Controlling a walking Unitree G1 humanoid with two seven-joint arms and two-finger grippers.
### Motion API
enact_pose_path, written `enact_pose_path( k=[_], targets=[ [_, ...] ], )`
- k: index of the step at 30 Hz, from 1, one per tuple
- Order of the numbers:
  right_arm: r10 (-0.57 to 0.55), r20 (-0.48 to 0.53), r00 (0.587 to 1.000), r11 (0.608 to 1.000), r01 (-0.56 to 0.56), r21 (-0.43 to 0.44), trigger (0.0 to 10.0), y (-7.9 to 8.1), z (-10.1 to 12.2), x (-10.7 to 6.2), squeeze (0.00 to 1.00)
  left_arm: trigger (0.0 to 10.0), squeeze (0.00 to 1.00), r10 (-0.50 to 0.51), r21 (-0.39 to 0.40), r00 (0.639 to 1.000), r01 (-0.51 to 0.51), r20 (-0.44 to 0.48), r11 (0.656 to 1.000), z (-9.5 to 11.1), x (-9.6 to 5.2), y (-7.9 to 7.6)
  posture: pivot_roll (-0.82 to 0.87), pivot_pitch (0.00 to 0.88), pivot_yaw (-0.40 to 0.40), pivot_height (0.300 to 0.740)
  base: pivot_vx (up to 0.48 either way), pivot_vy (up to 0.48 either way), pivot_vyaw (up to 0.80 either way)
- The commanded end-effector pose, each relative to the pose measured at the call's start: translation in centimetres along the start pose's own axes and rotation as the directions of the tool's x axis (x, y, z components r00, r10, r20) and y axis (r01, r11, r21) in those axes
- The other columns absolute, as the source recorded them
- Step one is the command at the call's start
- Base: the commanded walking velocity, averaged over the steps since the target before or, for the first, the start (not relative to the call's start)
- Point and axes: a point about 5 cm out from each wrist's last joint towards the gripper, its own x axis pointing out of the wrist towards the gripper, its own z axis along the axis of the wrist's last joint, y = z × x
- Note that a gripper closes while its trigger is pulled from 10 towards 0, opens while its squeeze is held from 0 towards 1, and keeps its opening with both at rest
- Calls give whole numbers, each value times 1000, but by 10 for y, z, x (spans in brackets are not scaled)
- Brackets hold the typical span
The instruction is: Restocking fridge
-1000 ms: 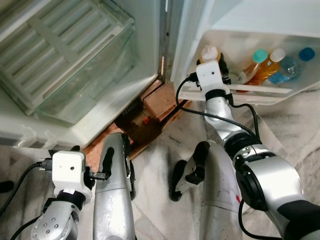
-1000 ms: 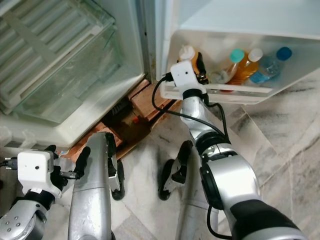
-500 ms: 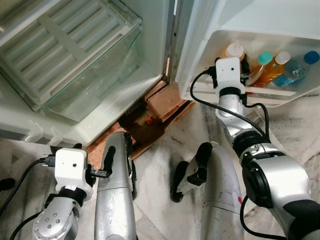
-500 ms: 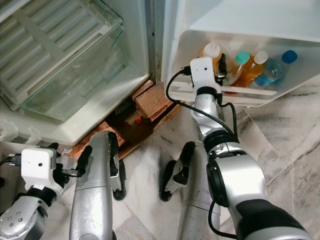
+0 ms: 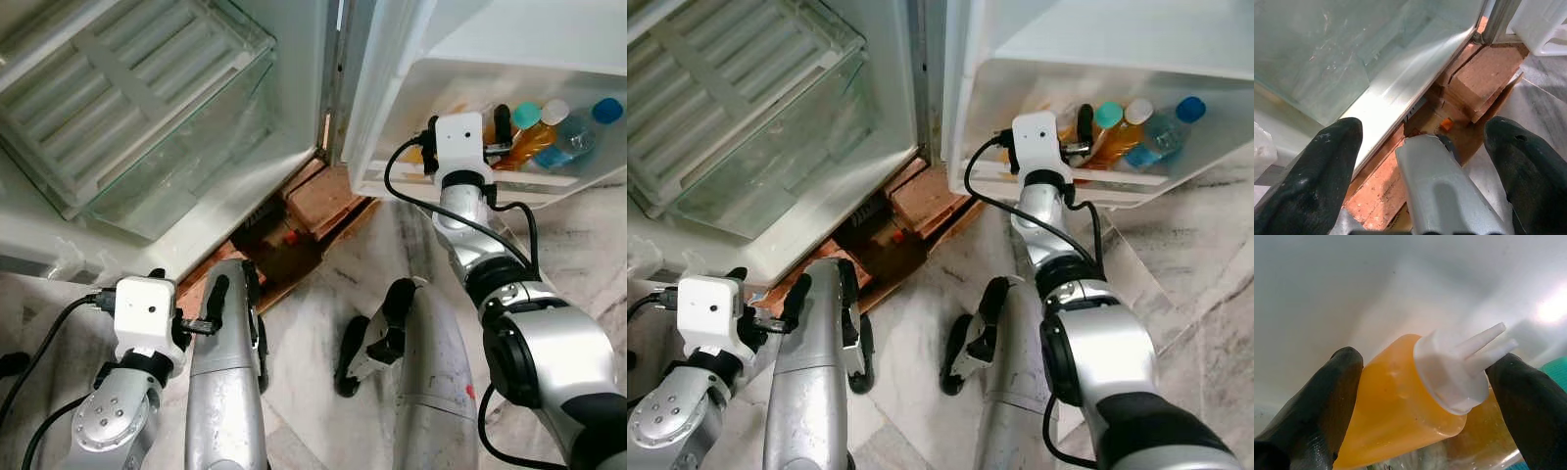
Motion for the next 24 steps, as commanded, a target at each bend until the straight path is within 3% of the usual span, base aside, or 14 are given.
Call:
enact_pose_path(
  k=[1,7,12,20,24],
  targets=[
    [-35,-104,994,999,35,-9,10000,-9,-28,-11,1000,10000,0,1,4,999,-1,-35,1000,-8,-3,3,320,405,11,545,0,0,0],
    [-3,-52,999,1000,5,31,10000,-4,-21,-11,1000,10000,0,1,9,1000,-1,-29,1000,-8,1,4,316,390,12,545,0,0,0],
    [89,71,993,984,-99,150,10000,8,4,-7,1000,10000,0,13,14,1000,-13,-21,1000,-9,6,7,305,366,3,545,0,0,0],
    [196,158,968,963,-220,154,10000,25,19,-11,1000,10000,0,32,12,999,-32,-4,999,-10,14,9,277,330,-14,545,0,0,0],
    [205,179,962,961,-233,151,10000,26,18,-14,1000,10000,0,36,11,999,-36,8,999,-9,18,9,269,312,-18,545,0,0,0]
  ],
)
